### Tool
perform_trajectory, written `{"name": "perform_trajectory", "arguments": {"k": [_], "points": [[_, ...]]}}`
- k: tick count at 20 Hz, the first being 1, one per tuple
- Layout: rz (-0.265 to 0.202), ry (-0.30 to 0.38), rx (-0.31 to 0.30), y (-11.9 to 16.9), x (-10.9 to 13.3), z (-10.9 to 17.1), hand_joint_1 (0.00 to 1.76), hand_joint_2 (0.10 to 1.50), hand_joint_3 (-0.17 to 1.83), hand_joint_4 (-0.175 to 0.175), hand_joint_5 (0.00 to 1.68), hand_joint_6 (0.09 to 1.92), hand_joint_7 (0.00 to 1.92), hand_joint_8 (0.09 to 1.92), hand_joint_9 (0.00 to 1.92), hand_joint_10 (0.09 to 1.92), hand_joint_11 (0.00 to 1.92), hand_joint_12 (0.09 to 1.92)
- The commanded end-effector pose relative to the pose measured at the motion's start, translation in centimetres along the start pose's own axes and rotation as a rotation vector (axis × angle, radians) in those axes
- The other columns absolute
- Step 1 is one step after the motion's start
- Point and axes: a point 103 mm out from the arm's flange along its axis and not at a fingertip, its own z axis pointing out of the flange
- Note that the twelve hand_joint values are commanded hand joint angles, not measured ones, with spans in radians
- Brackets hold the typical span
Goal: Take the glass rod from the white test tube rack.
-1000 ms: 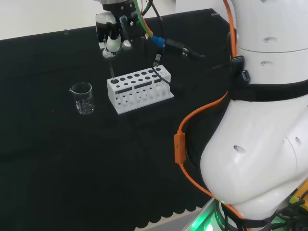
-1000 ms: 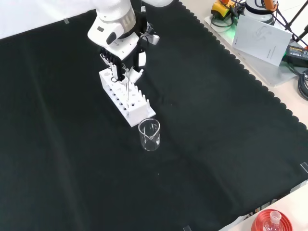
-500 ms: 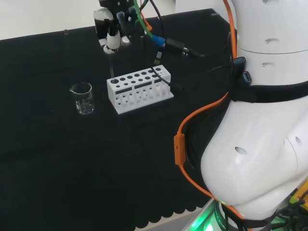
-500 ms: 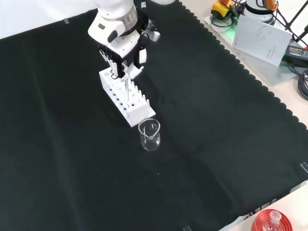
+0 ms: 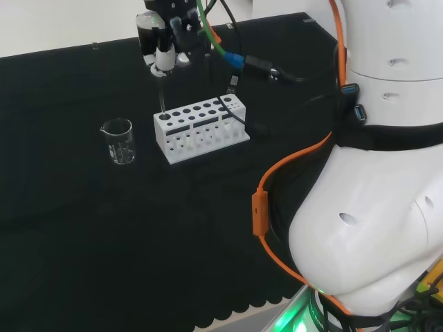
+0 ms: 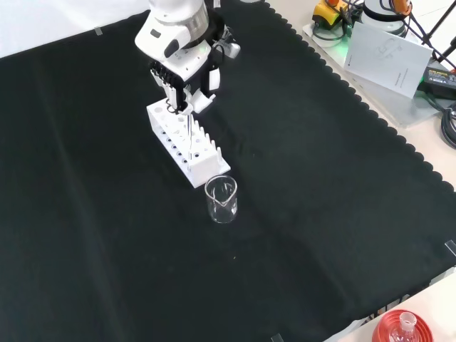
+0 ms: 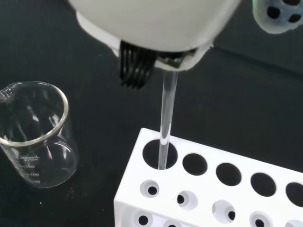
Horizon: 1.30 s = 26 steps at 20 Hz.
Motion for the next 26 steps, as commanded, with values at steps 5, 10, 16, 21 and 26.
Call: {"name": "perform_trajectory", "arguments": {"k": [5, 10, 16, 21, 26], "points": [[0.013, 0.010, -0.018, -1.1, -0.5, -0.8, 1.22, 0.61, 0.84, -0.175, 1.18, 0.89, 1.65, 0.42, 1.88, 0.09, 1.55, 0.76], [0.007, 0.007, -0.031, -1.4, 0.3, -1.5, 1.21, 0.62, 0.83, -0.175, 1.18, 0.90, 1.68, 0.36, 1.88, 0.09, 1.55, 0.77], [0.016, 0.005, -0.044, -2.0, 0.5, -2.4, 1.20, 0.62, 0.83, -0.175, 1.18, 0.91, 1.68, 0.36, 1.88, 0.09, 1.56, 0.77], [0.025, -0.006, -0.041, -2.4, 0.7, -2.8, 1.20, 0.62, 0.83, -0.175, 1.18, 0.91, 1.69, 0.36, 1.89, 0.09, 1.56, 0.77], [0.033, -0.021, -0.047, -3.0, 1.0, -3.6, 1.20, 0.62, 0.83, -0.175, 1.18, 0.91, 1.69, 0.35, 1.89, 0.09, 1.56, 0.77]]}}
